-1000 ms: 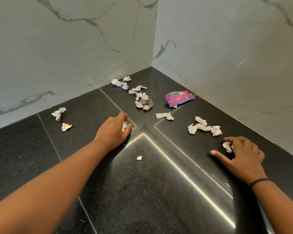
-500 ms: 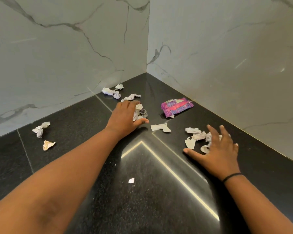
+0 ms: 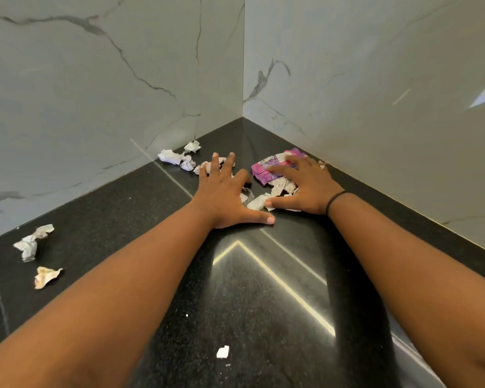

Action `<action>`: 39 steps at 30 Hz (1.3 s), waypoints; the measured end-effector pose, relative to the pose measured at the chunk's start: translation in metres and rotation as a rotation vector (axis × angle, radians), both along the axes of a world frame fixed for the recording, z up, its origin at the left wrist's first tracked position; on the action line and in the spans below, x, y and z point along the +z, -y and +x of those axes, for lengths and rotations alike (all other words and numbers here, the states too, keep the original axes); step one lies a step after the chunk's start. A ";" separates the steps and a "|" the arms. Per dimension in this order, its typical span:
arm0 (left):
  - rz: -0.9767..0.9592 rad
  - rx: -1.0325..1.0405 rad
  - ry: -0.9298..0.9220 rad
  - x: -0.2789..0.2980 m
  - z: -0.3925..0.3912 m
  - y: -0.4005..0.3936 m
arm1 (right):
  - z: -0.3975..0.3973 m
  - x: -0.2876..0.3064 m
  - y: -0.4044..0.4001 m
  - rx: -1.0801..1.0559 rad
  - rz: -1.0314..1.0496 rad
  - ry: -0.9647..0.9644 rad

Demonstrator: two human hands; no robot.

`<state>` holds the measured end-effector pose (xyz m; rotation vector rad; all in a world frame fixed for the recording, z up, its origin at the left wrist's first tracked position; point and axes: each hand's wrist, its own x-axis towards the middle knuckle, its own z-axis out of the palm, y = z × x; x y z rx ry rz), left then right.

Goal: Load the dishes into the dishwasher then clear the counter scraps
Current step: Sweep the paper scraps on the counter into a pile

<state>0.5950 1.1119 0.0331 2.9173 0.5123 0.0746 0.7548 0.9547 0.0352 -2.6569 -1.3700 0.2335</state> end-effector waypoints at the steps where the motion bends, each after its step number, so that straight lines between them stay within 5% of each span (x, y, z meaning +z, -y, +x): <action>1: -0.003 0.023 0.013 0.000 0.002 0.000 | 0.001 -0.001 -0.003 0.008 0.030 0.002; 9: 0.035 0.170 0.213 -0.007 0.014 -0.002 | -0.010 -0.005 -0.012 -0.048 0.196 0.118; 20: 0.124 0.160 0.126 0.006 -0.007 0.020 | -0.049 0.000 -0.001 -0.089 0.222 0.139; 33: 0.088 0.062 -0.157 0.025 -0.194 0.143 | -0.250 0.006 0.120 -0.036 0.251 0.143; 39: -0.036 0.140 -0.142 0.030 -0.254 0.178 | -0.308 -0.002 0.164 -0.055 0.406 -0.061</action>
